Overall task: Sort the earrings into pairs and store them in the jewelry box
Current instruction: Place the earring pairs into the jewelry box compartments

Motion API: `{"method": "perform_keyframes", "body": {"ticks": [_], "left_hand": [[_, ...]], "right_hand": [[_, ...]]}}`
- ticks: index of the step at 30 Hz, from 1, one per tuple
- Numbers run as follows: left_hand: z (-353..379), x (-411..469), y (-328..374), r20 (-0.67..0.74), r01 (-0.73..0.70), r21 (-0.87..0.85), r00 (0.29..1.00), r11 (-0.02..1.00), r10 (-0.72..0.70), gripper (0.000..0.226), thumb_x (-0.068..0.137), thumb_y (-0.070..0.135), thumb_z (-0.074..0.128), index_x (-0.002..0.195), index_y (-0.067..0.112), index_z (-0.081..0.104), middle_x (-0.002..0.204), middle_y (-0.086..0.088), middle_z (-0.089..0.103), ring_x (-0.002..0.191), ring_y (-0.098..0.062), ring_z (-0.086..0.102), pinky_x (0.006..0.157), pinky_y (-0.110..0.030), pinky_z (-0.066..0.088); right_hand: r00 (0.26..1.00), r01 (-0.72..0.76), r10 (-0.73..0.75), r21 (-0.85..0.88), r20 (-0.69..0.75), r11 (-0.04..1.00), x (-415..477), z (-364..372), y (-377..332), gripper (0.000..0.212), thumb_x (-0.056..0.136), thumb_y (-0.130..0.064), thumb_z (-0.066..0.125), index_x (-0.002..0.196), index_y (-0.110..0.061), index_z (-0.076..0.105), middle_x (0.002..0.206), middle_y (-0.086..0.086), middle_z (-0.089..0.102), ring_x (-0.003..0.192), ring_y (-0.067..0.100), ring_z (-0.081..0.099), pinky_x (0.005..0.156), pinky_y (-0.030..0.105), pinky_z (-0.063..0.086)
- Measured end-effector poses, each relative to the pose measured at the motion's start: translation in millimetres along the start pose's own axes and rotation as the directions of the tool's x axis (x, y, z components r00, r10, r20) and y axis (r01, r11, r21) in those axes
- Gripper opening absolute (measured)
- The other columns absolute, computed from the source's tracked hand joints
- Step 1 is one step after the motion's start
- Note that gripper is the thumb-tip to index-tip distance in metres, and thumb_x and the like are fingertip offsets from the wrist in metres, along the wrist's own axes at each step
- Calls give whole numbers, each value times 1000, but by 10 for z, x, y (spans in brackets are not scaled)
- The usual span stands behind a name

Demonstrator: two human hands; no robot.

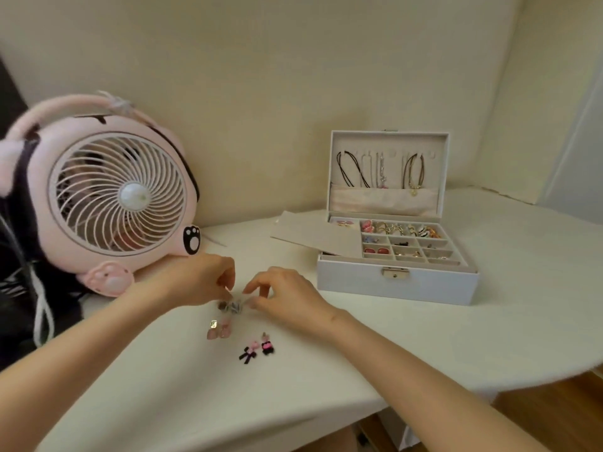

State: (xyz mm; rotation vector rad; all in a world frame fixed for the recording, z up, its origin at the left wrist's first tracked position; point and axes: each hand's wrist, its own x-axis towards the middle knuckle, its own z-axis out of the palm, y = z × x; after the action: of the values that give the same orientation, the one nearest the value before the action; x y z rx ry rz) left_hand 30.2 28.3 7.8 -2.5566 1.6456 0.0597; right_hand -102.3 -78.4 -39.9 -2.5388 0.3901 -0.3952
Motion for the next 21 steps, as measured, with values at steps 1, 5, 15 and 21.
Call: {"method": "perform_keyframes", "body": {"ticks": [1, 5, 15, 21], "left_hand": [[35, -9, -26, 34, 30, 27, 999, 999, -31, 22, 86, 39, 59, 101, 24, 54, 87, 10, 51, 82, -10, 50, 71, -24, 42], [189, -4, -91, 92, 79, -59, 993, 995, -74, 21, 87, 38, 58, 99, 22, 54, 89, 8, 49, 84, -12, 47, 64, -21, 35], [132, 41, 65, -176, -117, -307, 982, 945, 65, 29, 84, 22, 65, 69, 36, 43, 67, 15, 55, 65, -1, 51, 67, -28, 44], [-39, 150, 633, -338, -337, -478, 923, 811, 184, 9, 84, 21, 66, 82, 21, 57, 72, 9, 64, 70, -11, 59, 71, -31, 48]], "right_hand": [[1000, -15, 15, 3, 8, 1000, 60, 56, -32, 29, 85, -37, 63, 110, -24, 67, 102, 1, 61, 97, 19, 56, 83, 33, 44], [1000, -29, 29, -35, 10, 999, 201, 206, -104, 29, 77, -36, 73, 101, -21, 69, 97, 0, 57, 92, 19, 55, 72, 28, 36], [996, 18, -13, 70, -84, 997, 9, -40, -22, 14, 76, -9, 62, 88, -15, 67, 82, 0, 62, 79, 16, 57, 70, 27, 44], [969, -27, 66, 165, -239, 986, -347, -713, 255, 18, 73, -13, 75, 73, -24, 62, 67, -10, 59, 61, 1, 52, 62, 17, 45]]}}
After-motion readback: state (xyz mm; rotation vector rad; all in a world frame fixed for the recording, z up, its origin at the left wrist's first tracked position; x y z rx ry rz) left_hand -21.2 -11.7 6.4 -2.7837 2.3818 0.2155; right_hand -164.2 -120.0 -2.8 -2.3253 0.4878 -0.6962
